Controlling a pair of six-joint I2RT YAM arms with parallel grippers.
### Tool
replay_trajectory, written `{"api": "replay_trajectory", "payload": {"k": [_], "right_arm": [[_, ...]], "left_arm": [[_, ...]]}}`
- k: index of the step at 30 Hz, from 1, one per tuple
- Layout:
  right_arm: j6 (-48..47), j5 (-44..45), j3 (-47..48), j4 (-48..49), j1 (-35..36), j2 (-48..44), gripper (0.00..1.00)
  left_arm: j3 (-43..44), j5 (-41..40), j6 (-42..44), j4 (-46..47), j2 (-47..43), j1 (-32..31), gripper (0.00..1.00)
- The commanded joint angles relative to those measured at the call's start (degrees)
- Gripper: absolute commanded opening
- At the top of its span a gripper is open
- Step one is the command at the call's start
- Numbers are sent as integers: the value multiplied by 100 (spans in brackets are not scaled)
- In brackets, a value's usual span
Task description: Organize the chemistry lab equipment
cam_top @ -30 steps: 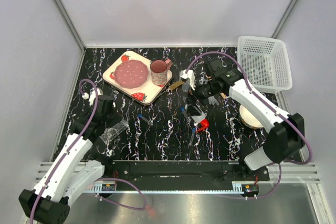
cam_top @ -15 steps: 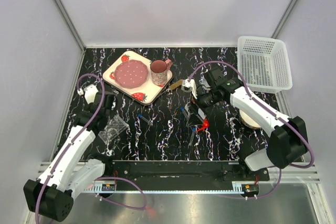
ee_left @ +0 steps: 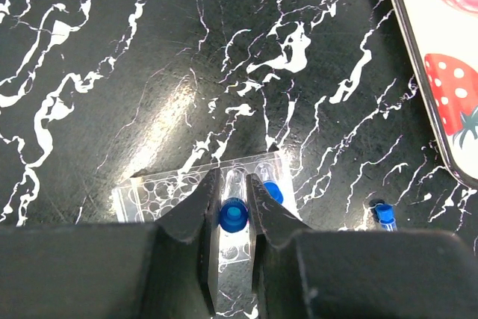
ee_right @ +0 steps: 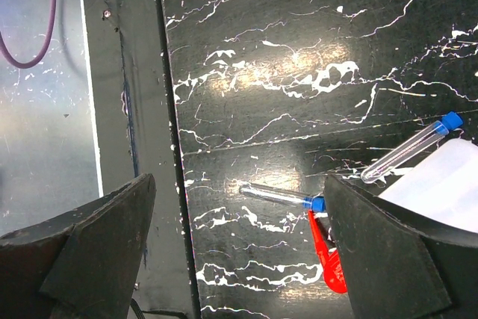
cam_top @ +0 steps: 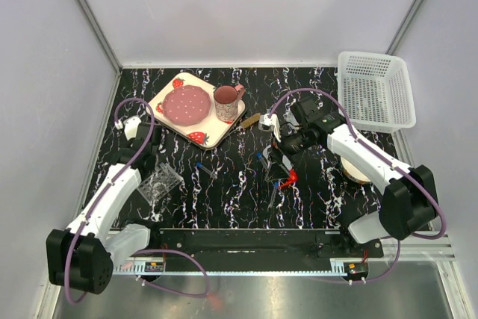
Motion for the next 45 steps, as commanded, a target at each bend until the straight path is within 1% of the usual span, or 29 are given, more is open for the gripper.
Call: {"api": "replay_trajectory", "payload": {"k": [1, 19, 24, 28, 31, 34, 35, 37, 42, 45], "right_arm": [[-131, -205, -11, 127, -41, 21, 100], [-140, -214, -11, 127, -84, 109, 99], [-140, -214, -19, 118, -85, 83, 100], [-140, -214, -11, 118, -93, 109, 100], [-131, -223, -11, 118, -93, 118, 100], [-131, -223, -11, 118, -93, 126, 99], [-139, -223, -11, 126, -102, 135, 100], [-139, -223, -11, 109, -102, 135, 100], [-131, -214, -11, 109, -102, 135, 100], [-140, -205, -11, 109, -111, 135, 100]], "left_arm": [[17, 234, 111, 367, 36, 61, 1], [-185, 375, 49, 384, 151, 114, 1], [-273, 410, 32, 481, 265, 123, 4], [-326, 446, 23, 542, 344, 132, 9], [-335, 454, 5, 560, 379, 132, 10], [-343, 472, 14, 560, 353, 132, 13], [-343, 472, 14, 560, 344, 132, 16], [-335, 498, -3, 534, 318, 132, 19], [-308, 525, -48, 385, 116, 140, 35], [-256, 525, -65, 253, -59, 140, 40]]}}
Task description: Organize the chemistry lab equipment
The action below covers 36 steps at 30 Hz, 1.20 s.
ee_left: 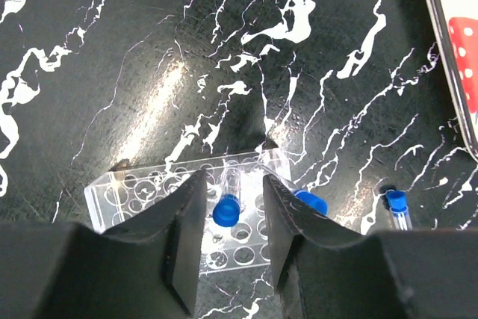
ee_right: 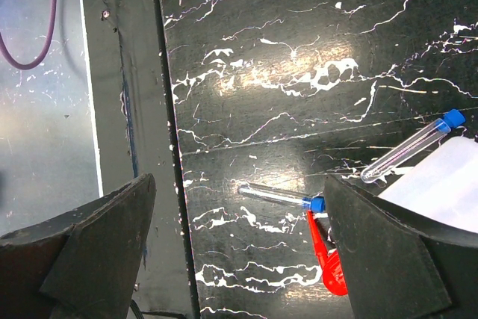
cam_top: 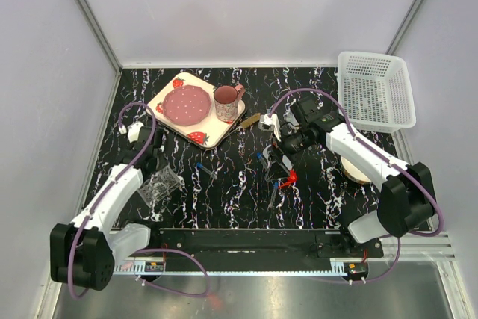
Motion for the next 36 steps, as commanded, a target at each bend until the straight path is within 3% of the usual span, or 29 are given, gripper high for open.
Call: {"api": "replay_trajectory", "payload": {"k": [1, 13, 17, 20, 25, 28, 36], "right_arm": [[-120, -125, 13, 74, -43, 15, 100], [-102, 42, 40, 92, -61, 59, 100], [-23, 78, 75, 92, -69, 120, 99], [64, 78, 110, 92, -61, 217, 99], [109, 95, 145, 92, -69, 375, 100], [100, 122, 136, 92, -61, 410, 100], [56, 122, 101, 92, -61, 454, 100]], "left_arm": [[131, 37, -61, -95, -346, 35, 41], [667, 116, -8, -816, -1225, 27, 67], [685, 702, 228, -633, -1673, 35, 80], [667, 1406, 720, -438, -1613, 35, 81], [1080, 1646, 1275, -780, -762, 27, 79], [1326, 1506, 1433, -1000, -24, -26, 74], [1801, 802, 1714, -1264, 786, -369, 64]]}}
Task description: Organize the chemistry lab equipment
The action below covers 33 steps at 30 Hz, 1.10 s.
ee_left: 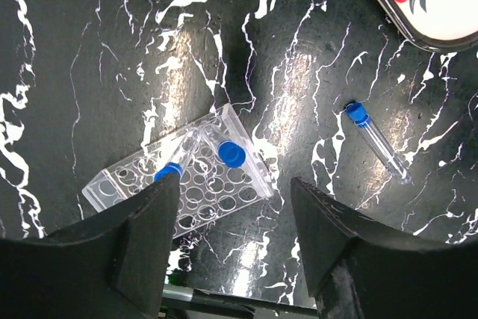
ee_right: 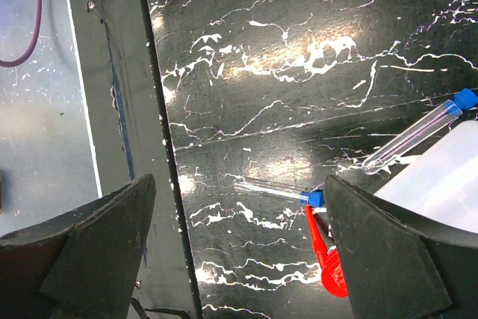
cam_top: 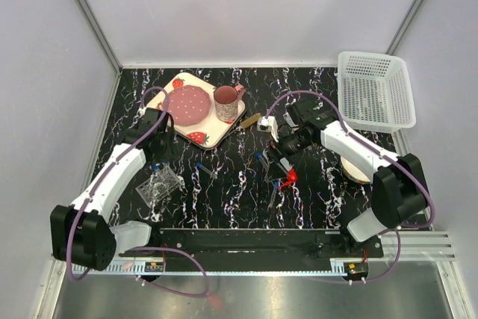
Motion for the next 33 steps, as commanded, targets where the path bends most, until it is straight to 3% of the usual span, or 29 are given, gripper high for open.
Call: {"api": "replay_trajectory", "payload": {"k": [1, 14, 33], "right_arm": [[-27, -21, 103, 89, -45, 57, 100], [-62, -56, 68, 89, -46, 65, 99], [-71, -73, 51, 81, -63, 39, 100]], "left_arm": [[472, -450, 298, -119, 301, -170, 61], [508, -688, 386, -163, 768, -214, 46], [394, -996, 298, -321, 602, -214, 37]]}}
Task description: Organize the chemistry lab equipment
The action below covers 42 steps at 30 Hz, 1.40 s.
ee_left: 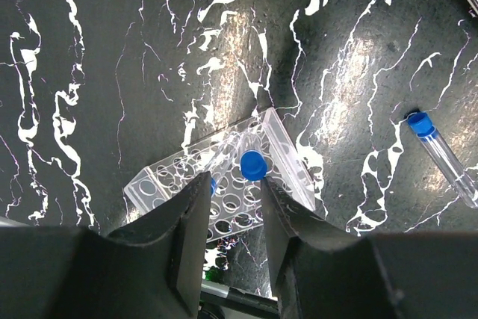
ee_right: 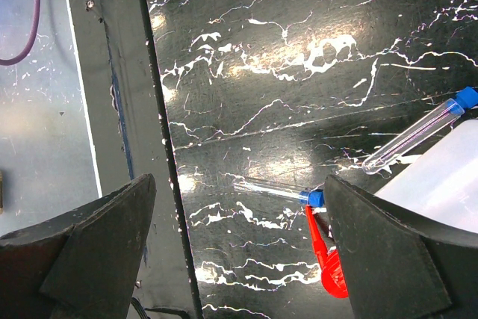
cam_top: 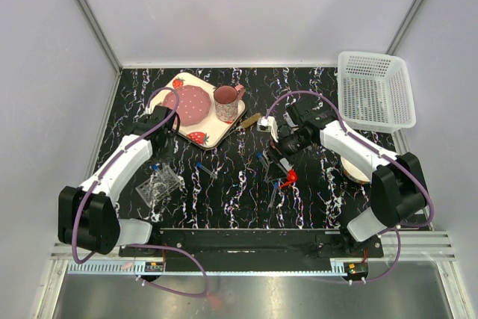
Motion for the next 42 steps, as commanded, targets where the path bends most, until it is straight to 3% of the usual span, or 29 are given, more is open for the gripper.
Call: {"api": "replay_trajectory", "payload": {"k": [1, 11, 18, 22, 27, 42], "right_arm": [[-69, -84, 51, 81, -52, -20, 100], [-78, -93, 42, 72, -52, -2, 100], [-87, -102, 51, 81, -52, 24, 100], [-95, -110, 59, 72, -52, 50, 100], [-95, -84, 42, 81, -61, 15, 100], [-122, -67, 33, 81, -61, 50, 100]], "left_arm": [[72, -200, -34, -46, -194, -24, 37], [116, -174, -95, -99, -300, -24, 37], [318, 459, -254, -46, -511, -24, 52], [353, 329, -385, 77, -318, -24, 59], [529, 178, -491, 121, 306, -24, 56], [327, -455, -429, 226, 676, -24, 45]]}}
